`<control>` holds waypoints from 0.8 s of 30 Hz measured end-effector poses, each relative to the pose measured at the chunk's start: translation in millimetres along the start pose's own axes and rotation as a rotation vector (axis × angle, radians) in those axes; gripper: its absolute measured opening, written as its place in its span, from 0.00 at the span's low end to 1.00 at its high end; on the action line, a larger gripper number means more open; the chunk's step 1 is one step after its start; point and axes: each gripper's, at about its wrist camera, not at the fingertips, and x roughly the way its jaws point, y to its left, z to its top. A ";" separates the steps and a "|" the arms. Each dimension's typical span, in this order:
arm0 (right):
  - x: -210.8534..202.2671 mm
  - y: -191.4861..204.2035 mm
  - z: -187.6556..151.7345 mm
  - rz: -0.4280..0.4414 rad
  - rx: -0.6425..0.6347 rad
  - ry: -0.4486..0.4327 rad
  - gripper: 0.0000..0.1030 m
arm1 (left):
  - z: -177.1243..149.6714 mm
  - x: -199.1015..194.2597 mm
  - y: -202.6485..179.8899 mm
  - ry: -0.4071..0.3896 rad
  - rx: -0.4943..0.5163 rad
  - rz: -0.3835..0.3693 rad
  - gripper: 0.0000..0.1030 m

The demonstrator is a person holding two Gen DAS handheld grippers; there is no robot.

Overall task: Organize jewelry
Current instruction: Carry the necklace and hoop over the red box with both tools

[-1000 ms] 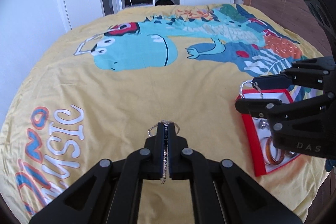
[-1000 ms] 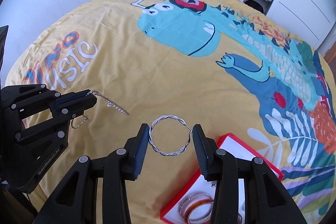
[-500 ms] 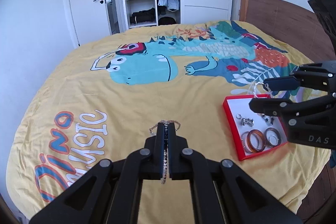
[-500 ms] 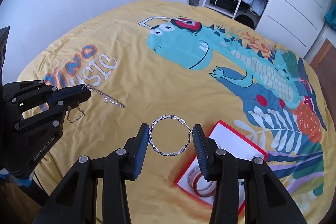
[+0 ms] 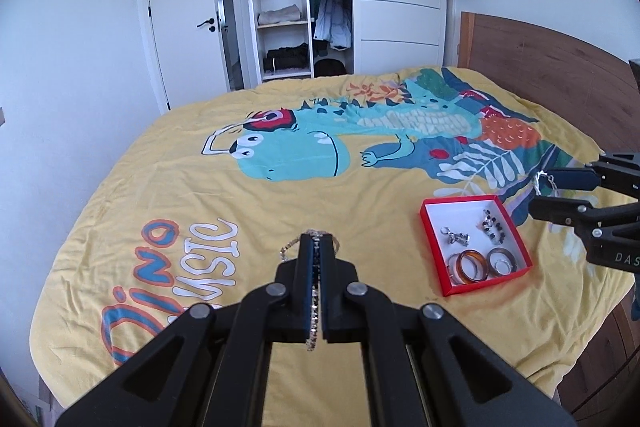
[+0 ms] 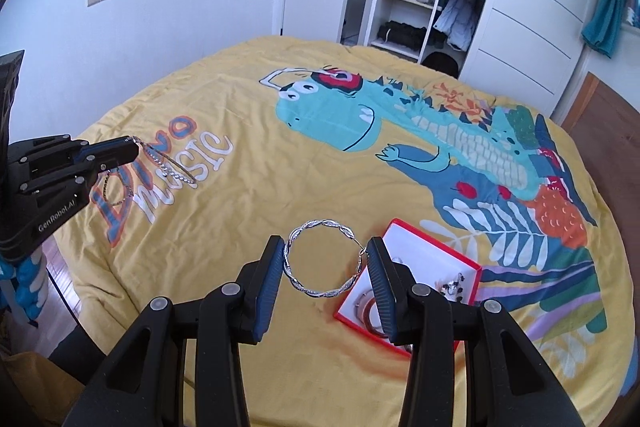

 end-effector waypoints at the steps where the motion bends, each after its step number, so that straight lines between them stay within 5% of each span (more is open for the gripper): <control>1: -6.1 -1.5 -3.6 -0.001 0.007 -0.008 0.41 | -0.2 -6.0 -4.3 -0.007 0.007 -0.002 0.02; 12: -47.1 -37.6 -41.9 -0.038 0.097 -0.058 0.41 | 7.8 -29.8 -80.7 -0.049 0.122 -0.071 0.02; 24: -6.1 -112.0 -91.8 -0.046 0.235 0.021 0.41 | 12.7 33.1 -171.2 0.035 0.221 -0.167 0.02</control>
